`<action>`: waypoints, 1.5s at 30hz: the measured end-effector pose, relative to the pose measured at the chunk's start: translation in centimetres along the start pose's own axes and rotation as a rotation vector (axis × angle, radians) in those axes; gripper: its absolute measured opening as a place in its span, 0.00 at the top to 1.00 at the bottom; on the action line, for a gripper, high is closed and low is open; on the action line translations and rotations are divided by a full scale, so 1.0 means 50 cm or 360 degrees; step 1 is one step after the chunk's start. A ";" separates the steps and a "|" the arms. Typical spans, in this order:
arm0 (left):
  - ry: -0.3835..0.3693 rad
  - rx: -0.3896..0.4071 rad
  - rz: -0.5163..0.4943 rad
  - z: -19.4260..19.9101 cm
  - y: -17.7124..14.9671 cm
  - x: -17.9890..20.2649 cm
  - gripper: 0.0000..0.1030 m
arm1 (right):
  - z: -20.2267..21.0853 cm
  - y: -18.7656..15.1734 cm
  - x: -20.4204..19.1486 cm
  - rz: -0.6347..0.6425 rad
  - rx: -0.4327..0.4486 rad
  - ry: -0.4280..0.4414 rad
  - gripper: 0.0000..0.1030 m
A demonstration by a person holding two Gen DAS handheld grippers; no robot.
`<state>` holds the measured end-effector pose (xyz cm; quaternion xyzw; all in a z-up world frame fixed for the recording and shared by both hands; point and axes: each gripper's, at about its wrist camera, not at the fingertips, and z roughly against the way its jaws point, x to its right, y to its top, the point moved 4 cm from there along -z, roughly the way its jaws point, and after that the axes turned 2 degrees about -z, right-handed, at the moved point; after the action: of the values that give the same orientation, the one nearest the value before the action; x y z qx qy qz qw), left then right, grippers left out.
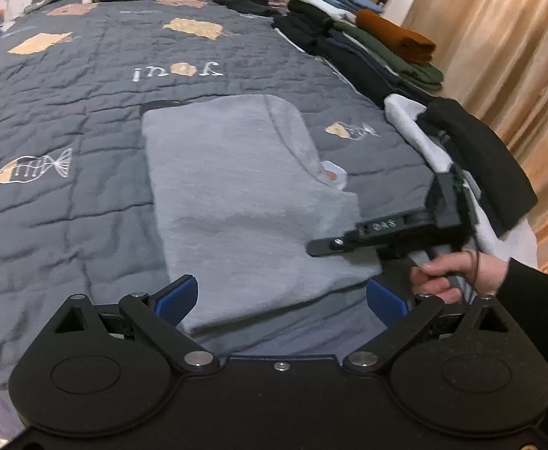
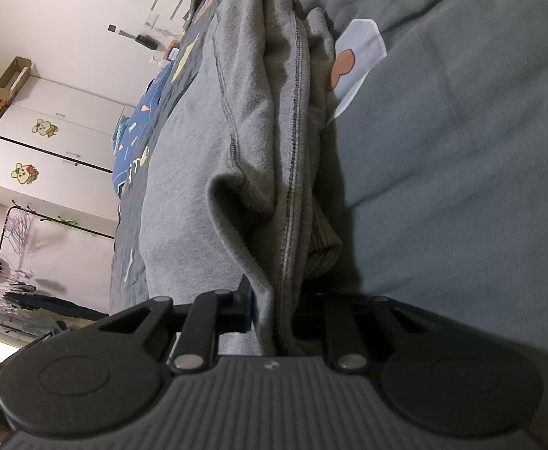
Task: Fold clothes
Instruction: 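Grasp the sweatshirt's dark-trimmed end with the left gripper while the right gripper holds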
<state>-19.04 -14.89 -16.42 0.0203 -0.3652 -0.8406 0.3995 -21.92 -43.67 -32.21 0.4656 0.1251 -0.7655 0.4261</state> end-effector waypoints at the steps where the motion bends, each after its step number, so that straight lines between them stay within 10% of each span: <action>1: 0.0007 0.0008 0.0020 -0.001 0.003 -0.013 0.06 | -0.001 0.000 -0.001 0.0000 -0.0001 0.0002 0.84; 37: -0.0429 -0.0038 0.0786 -0.372 0.216 -0.362 0.07 | -0.035 0.001 -0.038 0.0022 -0.0004 0.0031 0.85; 45: -0.0472 -0.0084 0.0661 -0.397 0.239 -0.344 0.01 | -0.033 -0.006 -0.033 0.0004 -0.0008 0.0046 0.85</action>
<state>6.97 -19.87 -27.88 -0.1891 -0.3941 -0.7434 0.5062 -20.82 -41.64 -31.81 0.4757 0.1326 -0.7578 0.4265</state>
